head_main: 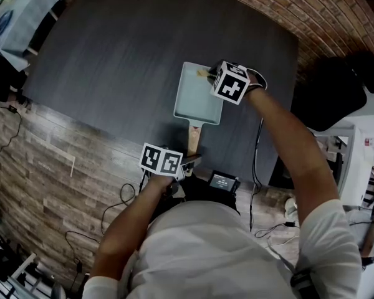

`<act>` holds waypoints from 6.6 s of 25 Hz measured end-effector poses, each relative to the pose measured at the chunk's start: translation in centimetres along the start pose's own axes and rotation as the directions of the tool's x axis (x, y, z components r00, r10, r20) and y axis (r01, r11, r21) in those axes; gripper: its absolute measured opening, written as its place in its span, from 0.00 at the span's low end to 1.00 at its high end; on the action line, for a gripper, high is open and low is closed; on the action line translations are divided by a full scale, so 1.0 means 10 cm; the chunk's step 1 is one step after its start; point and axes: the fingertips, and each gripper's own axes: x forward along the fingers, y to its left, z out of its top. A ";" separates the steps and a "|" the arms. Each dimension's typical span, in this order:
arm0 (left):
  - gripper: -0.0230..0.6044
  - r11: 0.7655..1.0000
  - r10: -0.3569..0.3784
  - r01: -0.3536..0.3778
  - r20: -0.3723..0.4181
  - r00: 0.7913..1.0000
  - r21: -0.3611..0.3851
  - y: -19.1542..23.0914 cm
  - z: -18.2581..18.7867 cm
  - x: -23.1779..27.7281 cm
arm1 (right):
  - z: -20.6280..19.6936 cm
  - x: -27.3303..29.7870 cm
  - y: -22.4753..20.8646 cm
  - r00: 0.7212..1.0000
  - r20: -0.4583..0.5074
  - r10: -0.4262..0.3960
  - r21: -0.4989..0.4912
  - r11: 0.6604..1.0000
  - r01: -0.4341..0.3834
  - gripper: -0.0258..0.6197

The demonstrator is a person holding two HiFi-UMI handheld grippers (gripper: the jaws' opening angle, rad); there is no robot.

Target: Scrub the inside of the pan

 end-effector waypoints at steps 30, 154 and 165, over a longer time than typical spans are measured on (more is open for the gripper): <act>0.22 0.981 0.036 0.000 0.180 0.983 -0.194 0.07 0.06 -0.08 | -0.27 0.41 0.17 0.985 -0.146 -0.092 -0.133 0.988 0.073 0.10; 0.22 0.997 0.066 -0.065 0.037 0.997 -0.040 0.11 -0.02 -0.16 | -1.00 0.00 1.01 0.977 0.189 0.098 0.717 0.666 -0.206 0.10; 0.22 0.997 0.064 -0.063 0.025 0.998 -0.052 0.11 -0.04 -0.14 | -0.94 -0.06 1.37 0.972 0.211 0.099 0.718 0.659 -0.223 0.10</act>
